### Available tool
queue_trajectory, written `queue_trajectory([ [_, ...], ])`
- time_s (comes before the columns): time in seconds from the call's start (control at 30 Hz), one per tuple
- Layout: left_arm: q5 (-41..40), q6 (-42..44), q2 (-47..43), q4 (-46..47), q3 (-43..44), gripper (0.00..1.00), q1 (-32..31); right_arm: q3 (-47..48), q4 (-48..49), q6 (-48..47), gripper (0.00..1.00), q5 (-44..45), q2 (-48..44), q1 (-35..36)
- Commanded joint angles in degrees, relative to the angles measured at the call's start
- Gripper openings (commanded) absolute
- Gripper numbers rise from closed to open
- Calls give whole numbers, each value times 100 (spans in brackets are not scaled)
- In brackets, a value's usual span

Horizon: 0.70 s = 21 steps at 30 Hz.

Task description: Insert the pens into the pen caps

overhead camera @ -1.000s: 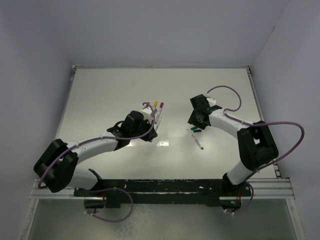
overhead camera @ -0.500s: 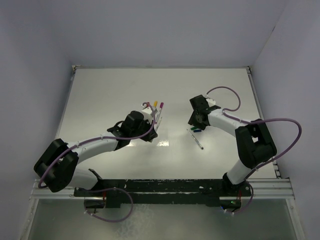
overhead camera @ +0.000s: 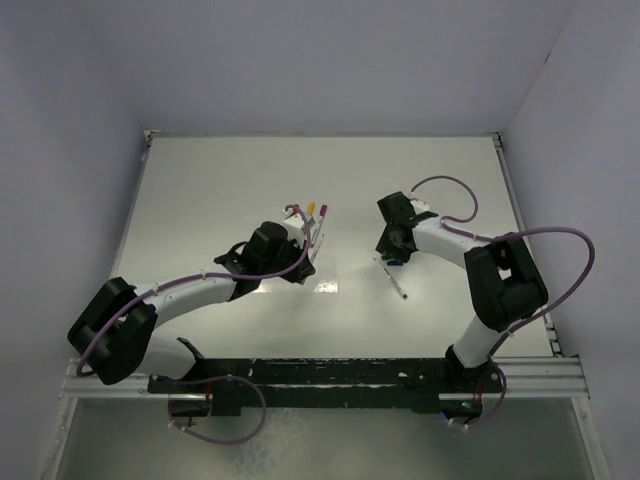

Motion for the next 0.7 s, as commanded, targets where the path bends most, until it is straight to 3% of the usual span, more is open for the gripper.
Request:
queue_trajectory([
  [0.0, 28, 86, -52, 225, 35, 0, -24, -1, -7, 69, 43, 17, -24, -30],
  [0.23, 23, 84, -56, 225, 44, 0, -19, 22, 62, 46, 41, -60, 109, -32],
  [0.37, -14, 99, -49, 206, 61, 0, -21, 71, 54, 10, 34, -114, 218, -33],
  [0.57, -105, 86, -77, 206, 69, 0, -24, 78, -8, -78, 11, -178, 338, -32],
  [0.67, -119, 94, -72, 207, 71, 0, -21, 72, -16, -131, 7, -197, 401, -31],
])
